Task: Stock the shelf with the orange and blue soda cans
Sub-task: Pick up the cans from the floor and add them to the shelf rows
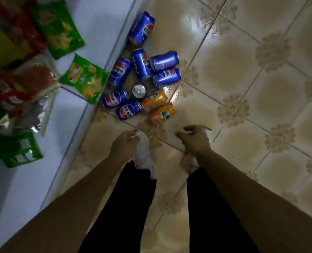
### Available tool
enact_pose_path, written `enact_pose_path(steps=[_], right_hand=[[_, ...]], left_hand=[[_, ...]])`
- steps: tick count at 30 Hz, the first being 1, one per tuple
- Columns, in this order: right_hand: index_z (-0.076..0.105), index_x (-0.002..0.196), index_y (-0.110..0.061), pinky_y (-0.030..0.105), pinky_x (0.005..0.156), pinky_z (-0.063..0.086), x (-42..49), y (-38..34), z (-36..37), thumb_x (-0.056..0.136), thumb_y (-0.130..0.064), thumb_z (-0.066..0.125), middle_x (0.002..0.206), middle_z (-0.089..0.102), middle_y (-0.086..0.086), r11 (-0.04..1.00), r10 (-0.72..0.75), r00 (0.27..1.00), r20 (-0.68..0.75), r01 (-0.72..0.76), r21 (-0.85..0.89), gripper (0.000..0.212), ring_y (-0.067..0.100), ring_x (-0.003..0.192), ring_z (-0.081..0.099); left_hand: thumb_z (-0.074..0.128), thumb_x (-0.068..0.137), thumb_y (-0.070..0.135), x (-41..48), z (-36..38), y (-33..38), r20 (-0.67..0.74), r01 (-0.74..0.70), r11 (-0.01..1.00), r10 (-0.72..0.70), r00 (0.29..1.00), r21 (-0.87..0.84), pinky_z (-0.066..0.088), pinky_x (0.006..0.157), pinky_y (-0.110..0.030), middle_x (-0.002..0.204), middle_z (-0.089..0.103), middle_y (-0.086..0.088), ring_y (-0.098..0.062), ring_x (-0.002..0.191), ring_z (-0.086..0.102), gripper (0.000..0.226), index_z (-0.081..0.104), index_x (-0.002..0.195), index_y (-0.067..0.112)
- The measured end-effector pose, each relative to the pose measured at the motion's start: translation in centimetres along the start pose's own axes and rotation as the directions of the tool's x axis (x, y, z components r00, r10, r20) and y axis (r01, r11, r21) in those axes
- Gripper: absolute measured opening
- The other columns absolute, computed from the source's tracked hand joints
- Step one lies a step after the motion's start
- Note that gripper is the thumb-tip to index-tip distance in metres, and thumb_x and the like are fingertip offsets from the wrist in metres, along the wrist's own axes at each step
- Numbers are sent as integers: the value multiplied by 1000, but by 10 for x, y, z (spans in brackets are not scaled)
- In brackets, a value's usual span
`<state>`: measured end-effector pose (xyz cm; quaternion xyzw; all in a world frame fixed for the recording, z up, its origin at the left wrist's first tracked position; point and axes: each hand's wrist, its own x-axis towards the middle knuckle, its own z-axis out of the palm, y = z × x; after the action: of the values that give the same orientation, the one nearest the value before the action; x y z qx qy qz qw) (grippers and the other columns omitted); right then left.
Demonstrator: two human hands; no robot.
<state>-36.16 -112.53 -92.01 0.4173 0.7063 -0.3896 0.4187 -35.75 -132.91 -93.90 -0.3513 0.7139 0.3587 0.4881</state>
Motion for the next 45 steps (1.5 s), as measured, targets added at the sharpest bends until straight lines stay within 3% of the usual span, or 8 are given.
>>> enact_pose_path(steps=[7,12,16,23,29,34,40,45], right_hand=[[41,137,-13,43,73,56,220,16,68,79,-53,68,115,56,10,904,218,974,51,-222,365,75,28,87,60],[57,118,-6,41,83,56,236,32,81,73,-38,79,107,65,14,838,202,978,43,-195,509,59,25,93,64],[56,121,-5,36,79,56,162,33,46,75,-29,79,111,63,14,782,233,972,10,-194,593,57,25,96,64],[63,81,-2,40,74,55,-76,-11,-78,76,-28,79,77,65,13,778,253,960,120,-276,565,30,28,74,63],[64,84,-13,28,63,54,-267,-58,-184,85,-46,65,86,70,9,963,-105,980,170,58,262,33,21,71,67],[62,112,-23,39,95,47,-340,-80,-227,89,-53,54,113,65,2,886,-356,879,317,209,415,39,19,104,62],[47,131,-10,39,82,54,-406,-125,-215,80,-56,60,99,65,10,712,-544,741,393,160,684,70,23,87,65],[65,88,-12,32,66,56,-448,-146,-205,84,-56,55,78,65,8,766,-549,665,507,156,624,45,20,66,65]], left_hand=[[53,78,59,196,117,12,-60,118,839,-176,983,-531,49,95,-49,114,65,-10,-31,103,62,57,61,116,17],[59,92,33,206,141,3,91,249,548,-300,950,-798,53,64,-33,108,64,-7,-22,91,64,30,57,116,15],[61,91,31,126,136,7,71,258,569,-329,942,-781,49,45,-23,114,63,-13,-24,80,63,39,55,125,11],[58,92,20,-138,60,67,191,217,524,-105,976,-824,56,69,-29,122,57,-8,-22,94,61,40,45,130,18],[59,92,25,-346,6,96,161,123,484,38,986,-867,60,68,-31,115,58,-11,-19,95,62,33,52,121,10],[60,88,41,-438,-12,113,178,129,315,131,975,-940,60,66,-29,122,60,-20,-28,103,63,39,60,114,12],[53,82,63,-503,-6,122,277,214,240,273,921,-947,55,46,-20,85,69,-17,-14,48,63,62,60,112,8],[47,80,67,-534,-5,108,150,111,124,370,917,-986,56,51,-22,84,72,-13,-15,57,67,71,62,111,5]])
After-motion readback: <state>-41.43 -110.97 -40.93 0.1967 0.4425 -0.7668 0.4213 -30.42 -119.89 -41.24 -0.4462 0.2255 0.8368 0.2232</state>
